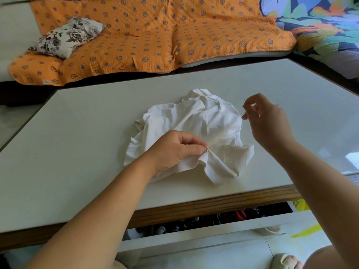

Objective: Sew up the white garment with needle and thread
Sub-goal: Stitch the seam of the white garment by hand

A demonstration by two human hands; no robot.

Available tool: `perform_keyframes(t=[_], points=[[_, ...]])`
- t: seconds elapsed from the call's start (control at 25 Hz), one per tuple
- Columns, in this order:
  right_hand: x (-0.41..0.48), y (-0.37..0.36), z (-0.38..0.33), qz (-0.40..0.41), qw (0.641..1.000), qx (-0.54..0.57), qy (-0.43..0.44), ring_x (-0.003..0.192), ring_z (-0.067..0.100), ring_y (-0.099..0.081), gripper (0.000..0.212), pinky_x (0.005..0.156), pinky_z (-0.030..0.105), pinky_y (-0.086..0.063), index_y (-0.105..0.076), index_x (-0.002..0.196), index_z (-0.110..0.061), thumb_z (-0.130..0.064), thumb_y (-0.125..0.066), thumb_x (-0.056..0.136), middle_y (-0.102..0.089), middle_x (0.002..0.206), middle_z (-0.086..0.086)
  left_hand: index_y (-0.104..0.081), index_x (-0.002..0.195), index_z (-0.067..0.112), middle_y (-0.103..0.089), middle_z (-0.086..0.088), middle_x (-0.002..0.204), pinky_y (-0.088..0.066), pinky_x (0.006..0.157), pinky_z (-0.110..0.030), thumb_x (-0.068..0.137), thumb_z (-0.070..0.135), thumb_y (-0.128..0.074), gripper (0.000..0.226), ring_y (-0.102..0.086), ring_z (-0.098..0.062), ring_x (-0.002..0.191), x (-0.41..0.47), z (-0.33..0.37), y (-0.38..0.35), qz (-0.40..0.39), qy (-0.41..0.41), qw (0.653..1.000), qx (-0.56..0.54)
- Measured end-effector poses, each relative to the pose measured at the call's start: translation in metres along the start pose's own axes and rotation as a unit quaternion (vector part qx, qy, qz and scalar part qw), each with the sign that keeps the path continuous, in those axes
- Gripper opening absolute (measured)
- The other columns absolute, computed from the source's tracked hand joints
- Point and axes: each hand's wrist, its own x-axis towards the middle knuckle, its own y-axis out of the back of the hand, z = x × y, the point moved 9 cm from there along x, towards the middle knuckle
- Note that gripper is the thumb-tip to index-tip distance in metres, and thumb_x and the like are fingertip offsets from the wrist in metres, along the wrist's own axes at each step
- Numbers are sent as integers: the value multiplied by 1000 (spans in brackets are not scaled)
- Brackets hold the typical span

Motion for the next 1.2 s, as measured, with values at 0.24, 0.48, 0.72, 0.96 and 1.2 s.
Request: perform_keyframes(t=[0.24,0.48,0.72,0.96,1.2], points=[[2,9,12,17,995,-96,-11,79,37,-63,18,119,47,-13,-58,107,-8,-16,-42,104,-72,84,12,-78,87,21,-76,3,89,-49,88,-20,87,12,-69,12,-69,-6,89,-1,-1,3,0,2,1000,2],[-18,-17,-19,-78,997,9,-12,71,18,-67,11,65,23,-48,-58,95,-21,-25,-50,101,-72,76,1,-79,93,19,-76,2,90,-51,90,-25,88,15,-71,11,-70,-10,90,0,-2,4,11,1,1000,10],[-66,-38,-52,-255,931,217,-146,50,20,-67,12,46,28,-50,-61,91,-14,-21,-55,99,-75,81,-3,-79,90,32,-76,8,90,-52,95,-27,87,26,-73,9,-68,-10,94,1,2,8,45,-11,996,76],[-73,-33,-46,-260,948,146,-115,60,17,-73,9,77,39,-59,-69,94,-18,-18,-61,96,-74,67,3,-78,90,30,-73,18,80,-50,95,-23,86,25,-74,8,-66,3,88,2,1,9,43,-12,994,102],[-73,-31,-47,-267,952,115,-95,62,8,-72,16,80,35,-59,-72,90,-23,-13,-60,93,-75,66,-5,-77,89,27,-72,17,78,-47,81,-11,86,23,-73,6,-63,8,80,2,5,14,57,-27,991,121]])
